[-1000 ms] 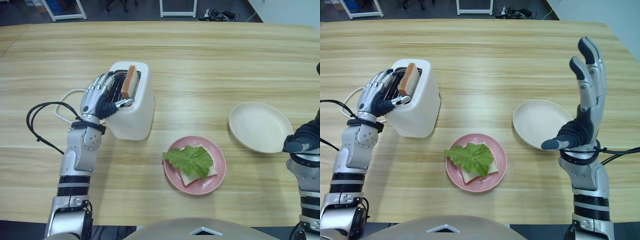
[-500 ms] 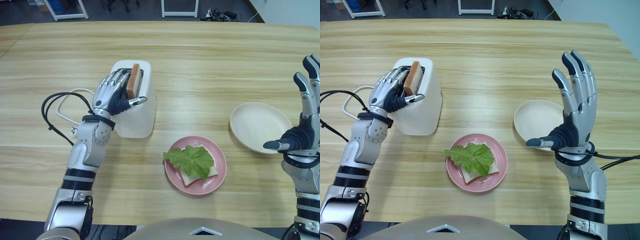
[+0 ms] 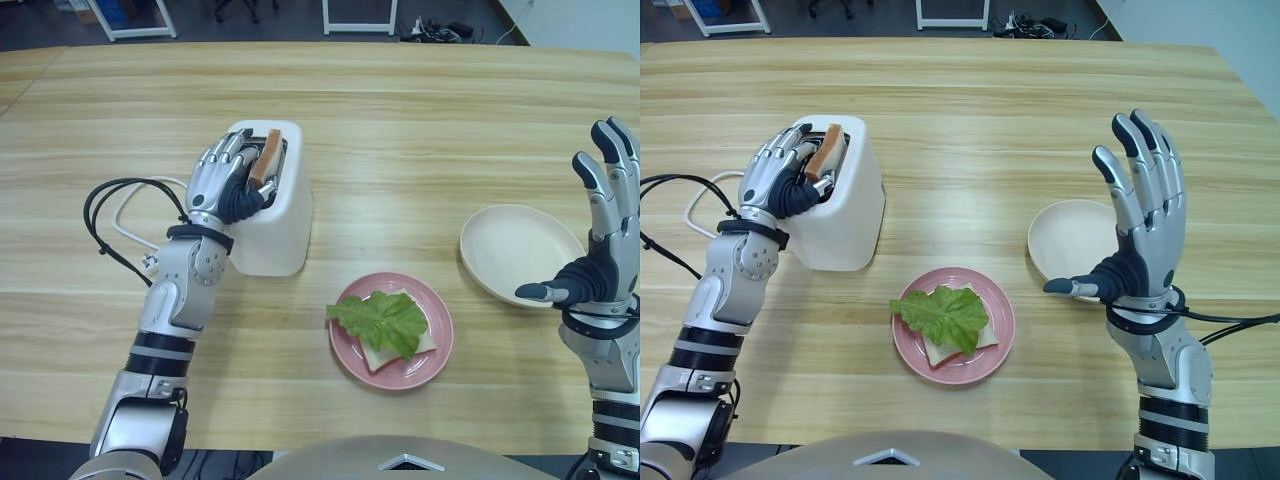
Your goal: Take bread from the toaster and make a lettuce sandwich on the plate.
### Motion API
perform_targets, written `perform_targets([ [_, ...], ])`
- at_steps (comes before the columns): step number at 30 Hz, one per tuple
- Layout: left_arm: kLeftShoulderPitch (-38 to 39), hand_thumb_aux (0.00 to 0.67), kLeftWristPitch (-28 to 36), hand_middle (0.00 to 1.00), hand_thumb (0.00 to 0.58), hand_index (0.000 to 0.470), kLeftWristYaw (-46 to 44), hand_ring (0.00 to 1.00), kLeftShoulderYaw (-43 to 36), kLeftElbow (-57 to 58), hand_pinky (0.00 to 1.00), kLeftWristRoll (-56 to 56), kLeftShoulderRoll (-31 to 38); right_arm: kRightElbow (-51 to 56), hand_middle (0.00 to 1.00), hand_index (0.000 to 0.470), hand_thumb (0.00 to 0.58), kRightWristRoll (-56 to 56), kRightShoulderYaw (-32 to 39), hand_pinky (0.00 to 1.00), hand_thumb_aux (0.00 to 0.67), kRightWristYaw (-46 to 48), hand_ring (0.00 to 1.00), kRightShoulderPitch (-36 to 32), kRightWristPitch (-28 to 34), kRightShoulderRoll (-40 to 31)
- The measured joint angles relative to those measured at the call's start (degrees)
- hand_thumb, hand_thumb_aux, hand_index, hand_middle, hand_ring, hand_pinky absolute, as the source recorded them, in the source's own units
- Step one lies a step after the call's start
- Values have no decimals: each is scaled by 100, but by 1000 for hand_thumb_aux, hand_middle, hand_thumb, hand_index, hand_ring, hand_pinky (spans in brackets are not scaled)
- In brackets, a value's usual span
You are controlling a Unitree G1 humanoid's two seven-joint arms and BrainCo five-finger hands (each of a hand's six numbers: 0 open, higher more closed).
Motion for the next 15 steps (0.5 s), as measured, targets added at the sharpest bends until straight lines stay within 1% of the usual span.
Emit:
perform_targets([
  [7,290,670,-23,0,580,470,-121,0,347,-360,0,-955,-237,0,0,0,0,-23,56,0,0,-65,0,3,84,-2],
  [8,312,670,-33,663,580,470,-131,663,381,-409,663,-1068,-271,1,0,0,0,-23,66,0,0,-67,0,4,86,-3],
  [9,339,670,-62,1000,580,470,-132,1000,441,-480,1000,-1195,-329,1,0,0,0,-22,91,0,0,-67,0,4,88,-6],
  [15,361,670,-336,1000,580,470,97,1000,677,-866,1000,-1549,-605,1,0,0,0,-17,143,0,0,-62,0,4,85,-38],
])
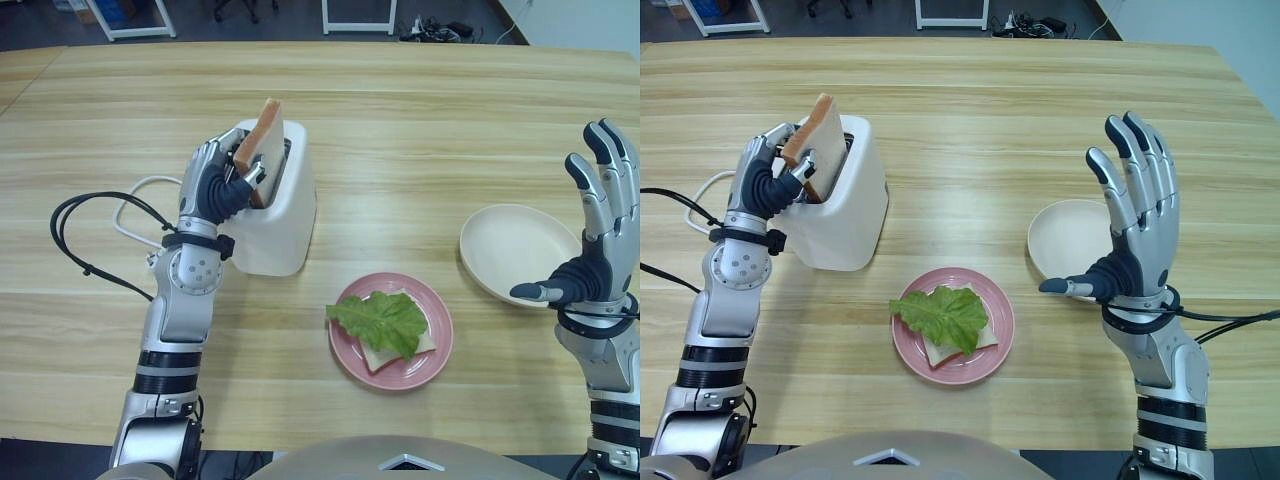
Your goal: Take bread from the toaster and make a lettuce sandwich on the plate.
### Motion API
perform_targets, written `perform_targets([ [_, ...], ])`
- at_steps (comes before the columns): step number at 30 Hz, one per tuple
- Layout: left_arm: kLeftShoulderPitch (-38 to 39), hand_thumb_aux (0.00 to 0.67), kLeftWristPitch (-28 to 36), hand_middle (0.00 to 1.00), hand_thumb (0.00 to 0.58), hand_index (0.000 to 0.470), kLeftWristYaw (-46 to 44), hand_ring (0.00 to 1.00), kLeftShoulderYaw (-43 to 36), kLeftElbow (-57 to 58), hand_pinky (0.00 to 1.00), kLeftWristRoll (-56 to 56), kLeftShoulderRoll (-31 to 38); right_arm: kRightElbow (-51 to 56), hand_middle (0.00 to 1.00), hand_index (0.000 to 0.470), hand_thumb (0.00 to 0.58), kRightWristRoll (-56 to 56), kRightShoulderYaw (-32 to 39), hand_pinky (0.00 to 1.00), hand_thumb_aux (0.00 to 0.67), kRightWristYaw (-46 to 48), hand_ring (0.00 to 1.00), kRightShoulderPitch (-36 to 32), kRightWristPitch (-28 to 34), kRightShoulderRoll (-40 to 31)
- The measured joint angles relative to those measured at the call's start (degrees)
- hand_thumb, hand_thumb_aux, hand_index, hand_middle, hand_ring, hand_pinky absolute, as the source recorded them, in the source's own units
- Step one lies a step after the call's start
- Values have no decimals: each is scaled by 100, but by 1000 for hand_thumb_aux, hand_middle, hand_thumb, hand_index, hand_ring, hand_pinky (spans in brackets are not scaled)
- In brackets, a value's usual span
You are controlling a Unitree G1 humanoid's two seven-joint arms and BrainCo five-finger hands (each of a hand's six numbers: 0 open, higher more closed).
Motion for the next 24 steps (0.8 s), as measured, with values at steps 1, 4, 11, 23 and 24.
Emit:
perform_targets([
  [1,-1,670,-55,1000,580,470,70,1000,48,-16,1000,-19,-10,1,0,0,0,0,6,0,0,0,0,0,0,-12],
  [4,-9,670,-187,1000,580,470,292,1000,161,-19,1000,-17,-20,22,0,0,0,-1,23,0,0,-2,0,0,-5,-17],
  [11,-26,670,-1024,1000,580,470,676,1000,266,-527,1000,242,82,120,0,0,0,1,53,0,0,-26,0,-9,-66,-73],
  [23,522,670,-3363,1000,580,470,1109,1000,-1366,-431,1000,2309,441,436,0,0,0,73,292,0,0,-54,0,-347,-173,-174],
  [24,526,670,-3476,1000,580,470,1339,1000,-1484,-275,1000,2580,443,451,0,0,0,75,338,0,0,-38,0,-382,-176,-175],
])
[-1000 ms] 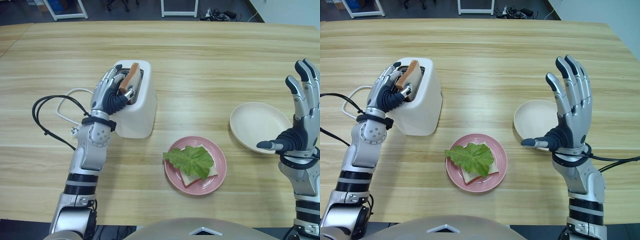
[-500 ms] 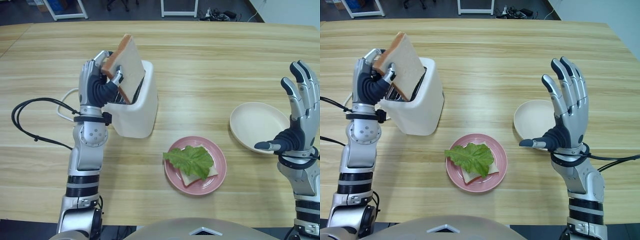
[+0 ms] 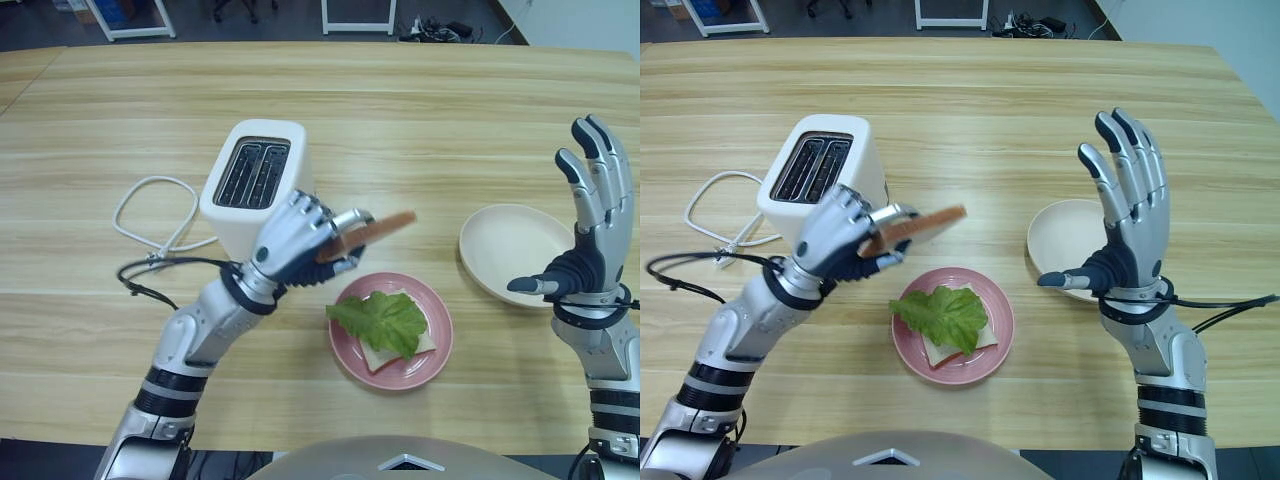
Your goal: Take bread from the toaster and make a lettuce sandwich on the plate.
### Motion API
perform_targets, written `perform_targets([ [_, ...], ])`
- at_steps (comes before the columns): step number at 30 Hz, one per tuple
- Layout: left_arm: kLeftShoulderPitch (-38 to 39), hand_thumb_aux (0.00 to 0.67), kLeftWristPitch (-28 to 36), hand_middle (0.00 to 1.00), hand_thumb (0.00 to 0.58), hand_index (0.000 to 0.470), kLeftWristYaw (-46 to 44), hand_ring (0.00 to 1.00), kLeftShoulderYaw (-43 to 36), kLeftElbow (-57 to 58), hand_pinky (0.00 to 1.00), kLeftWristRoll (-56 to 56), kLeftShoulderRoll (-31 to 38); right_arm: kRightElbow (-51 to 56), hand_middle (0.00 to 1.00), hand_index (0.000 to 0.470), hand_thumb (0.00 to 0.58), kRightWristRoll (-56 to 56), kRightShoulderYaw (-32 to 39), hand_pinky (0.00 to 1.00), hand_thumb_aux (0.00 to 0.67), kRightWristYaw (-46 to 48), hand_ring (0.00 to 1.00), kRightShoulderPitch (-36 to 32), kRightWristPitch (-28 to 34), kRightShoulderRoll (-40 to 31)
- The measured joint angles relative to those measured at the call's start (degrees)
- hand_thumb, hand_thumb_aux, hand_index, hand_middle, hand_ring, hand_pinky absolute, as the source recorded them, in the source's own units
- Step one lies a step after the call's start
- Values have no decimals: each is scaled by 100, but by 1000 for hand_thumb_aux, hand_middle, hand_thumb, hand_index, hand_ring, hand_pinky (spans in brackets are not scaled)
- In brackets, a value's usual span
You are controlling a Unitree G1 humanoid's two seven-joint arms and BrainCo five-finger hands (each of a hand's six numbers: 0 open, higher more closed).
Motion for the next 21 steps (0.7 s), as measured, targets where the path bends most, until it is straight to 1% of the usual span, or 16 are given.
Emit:
perform_targets([
  [1,-2,670,-37,1000,580,470,163,1000,-61,131,1000,228,1,5,0,0,0,1,34,0,0,13,0,-13,-7,1],
  [2,-51,670,-32,1000,580,470,536,1000,-135,376,1000,623,20,11,0,0,0,6,105,0,0,29,0,-32,-16,2],
  [5,-229,670,-46,1000,580,470,1377,1000,-293,742,1000,1280,52,19,0,0,0,31,222,0,0,79,0,-73,-70,3],
  [9,-418,670,-100,1000,580,470,2245,1000,-611,922,1000,1791,147,347,0,0,0,138,555,0,0,312,0,-196,-206,-26],
  [12,-445,670,-209,1000,580,470,2623,1000,-743,780,1000,1847,187,1181,0,0,0,388,1023,0,0,934,0,-437,-301,-203],
  [16,-400,670,-290,1000,580,470,2916,1000,-789,446,1000,1840,234,2293,0,0,0,618,1532,0,0,1654,0,-737,-422,-389],
  [18,-371,670,-341,1000,580,470,3006,1000,-832,385,1000,1840,264,2607,0,0,0,733,1640,0,0,1848,0,-873,-468,-483],
  [21,-325,670,-413,1000,580,470,3120,1000,-1032,441,1000,1968,301,2721,0,0,0,953,1713,0,0,2054,0,-938,-592,-502],
])
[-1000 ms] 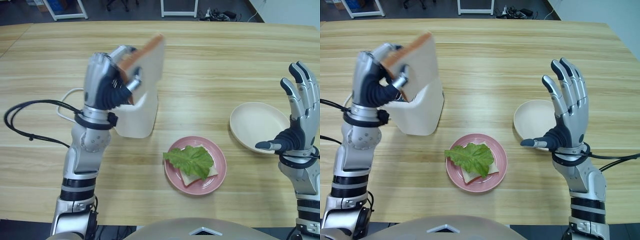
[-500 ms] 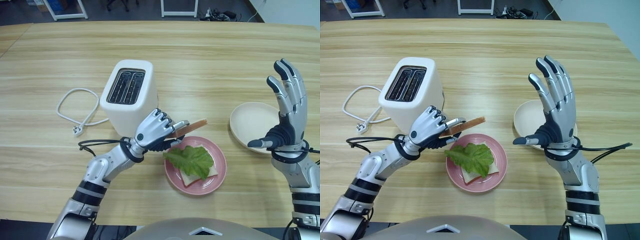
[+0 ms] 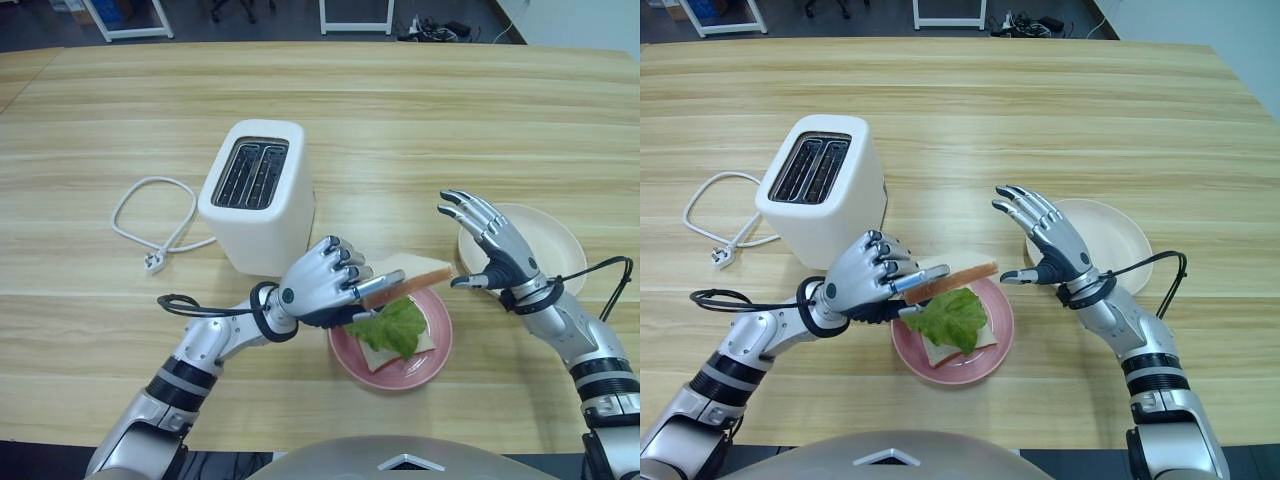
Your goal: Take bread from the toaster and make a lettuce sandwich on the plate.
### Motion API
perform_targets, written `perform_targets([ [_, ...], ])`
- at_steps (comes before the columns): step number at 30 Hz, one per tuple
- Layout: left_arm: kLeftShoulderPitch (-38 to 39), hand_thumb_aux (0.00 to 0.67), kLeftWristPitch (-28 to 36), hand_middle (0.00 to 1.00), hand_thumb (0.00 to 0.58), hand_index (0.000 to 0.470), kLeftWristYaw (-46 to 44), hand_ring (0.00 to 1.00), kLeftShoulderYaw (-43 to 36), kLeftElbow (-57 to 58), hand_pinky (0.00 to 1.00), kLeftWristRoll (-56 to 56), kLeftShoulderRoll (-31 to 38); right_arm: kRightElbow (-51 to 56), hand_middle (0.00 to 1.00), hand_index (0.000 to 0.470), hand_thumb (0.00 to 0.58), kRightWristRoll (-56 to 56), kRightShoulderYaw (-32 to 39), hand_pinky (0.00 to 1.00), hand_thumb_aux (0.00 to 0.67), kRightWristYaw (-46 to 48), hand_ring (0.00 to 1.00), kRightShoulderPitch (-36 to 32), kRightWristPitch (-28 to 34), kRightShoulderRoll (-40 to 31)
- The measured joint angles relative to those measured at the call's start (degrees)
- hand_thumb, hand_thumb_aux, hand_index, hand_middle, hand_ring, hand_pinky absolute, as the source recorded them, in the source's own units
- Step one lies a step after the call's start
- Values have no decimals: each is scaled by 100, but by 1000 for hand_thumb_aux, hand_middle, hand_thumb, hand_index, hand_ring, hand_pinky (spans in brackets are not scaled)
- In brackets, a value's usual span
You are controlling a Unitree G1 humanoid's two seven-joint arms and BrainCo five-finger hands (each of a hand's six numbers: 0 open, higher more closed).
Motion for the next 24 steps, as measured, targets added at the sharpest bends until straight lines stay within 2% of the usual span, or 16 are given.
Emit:
perform_targets([
  [4,-39,670,49,1000,580,470,162,1000,-232,411,1000,268,121,-90,0,0,0,367,48,0,0,288,0,26,-206,-49],
  [7,-133,670,160,1000,580,470,345,1000,-523,861,1000,499,124,-557,0,0,0,1002,56,0,0,628,0,166,-539,-119],
  [11,-198,670,284,1000,580,470,550,1000,-798,1050,1000,670,111,-911,0,0,0,1477,42,0,0,1029,0,318,-608,-180],
  [17,-282,670,390,1000,580,470,647,1000,-1196,1173,1000,717,119,-1144,0,0,0,1922,229,0,0,1863,0,515,-598,-366],
  [24,-275,670,475,1000,580,470,712,1000,-1548,1285,1000,766,155,-1096,0,0,0,2056,736,0,0,3421,0,778,-90,-1025],
])
